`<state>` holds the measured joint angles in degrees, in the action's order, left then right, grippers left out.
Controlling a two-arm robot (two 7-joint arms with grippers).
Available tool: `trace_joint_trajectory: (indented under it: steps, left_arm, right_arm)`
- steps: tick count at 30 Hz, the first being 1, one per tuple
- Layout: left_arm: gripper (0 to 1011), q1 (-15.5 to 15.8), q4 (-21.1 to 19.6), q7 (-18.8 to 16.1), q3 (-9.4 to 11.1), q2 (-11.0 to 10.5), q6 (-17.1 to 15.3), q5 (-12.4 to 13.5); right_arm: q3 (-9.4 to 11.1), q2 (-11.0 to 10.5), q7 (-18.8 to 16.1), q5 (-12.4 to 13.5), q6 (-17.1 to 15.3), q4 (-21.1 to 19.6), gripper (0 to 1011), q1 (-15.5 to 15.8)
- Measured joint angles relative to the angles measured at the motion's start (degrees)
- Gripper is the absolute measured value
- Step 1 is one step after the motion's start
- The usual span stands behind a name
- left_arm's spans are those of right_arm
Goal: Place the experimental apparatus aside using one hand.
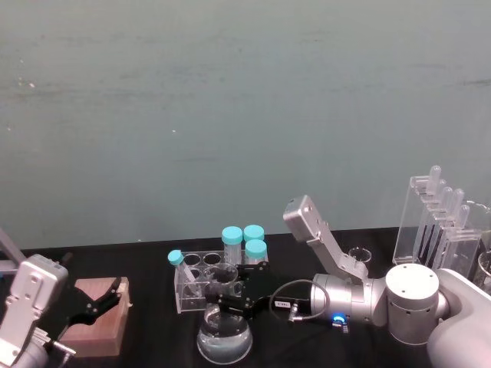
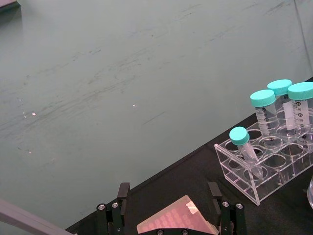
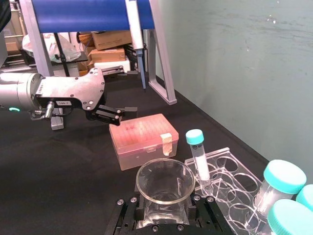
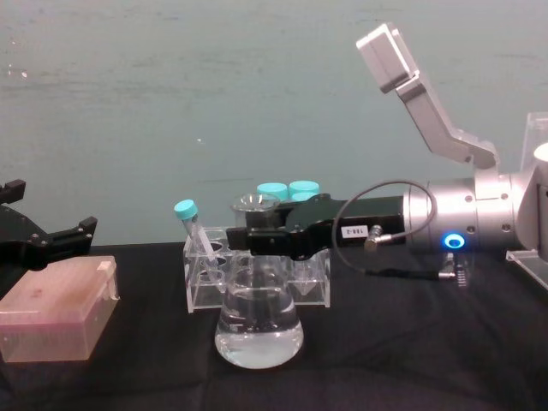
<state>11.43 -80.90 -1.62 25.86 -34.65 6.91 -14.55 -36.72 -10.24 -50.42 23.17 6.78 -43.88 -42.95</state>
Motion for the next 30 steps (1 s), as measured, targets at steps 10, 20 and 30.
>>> trace_joint_trajectory:
  steps: [10,20,30]
  left_arm:
    - [1000,0.0,0.0,0.0,0.0,0.0,0.0,0.0]
    - [1000,0.0,0.0,0.0,0.0,0.0,0.0,0.0]
    - [1000,0.0,0.0,0.0,0.0,0.0,0.0,0.0]
  right_arm:
    - [0.8,-0.8,0.8,0.4,-0.4,-2.1,450,0.8]
    - [1.9,-3.1,1.9,2.1,-2.2,-7.6,450,3.1]
    - [2.8,-6.6,3.4,4.3,-4.4,-14.1,450,6.4]
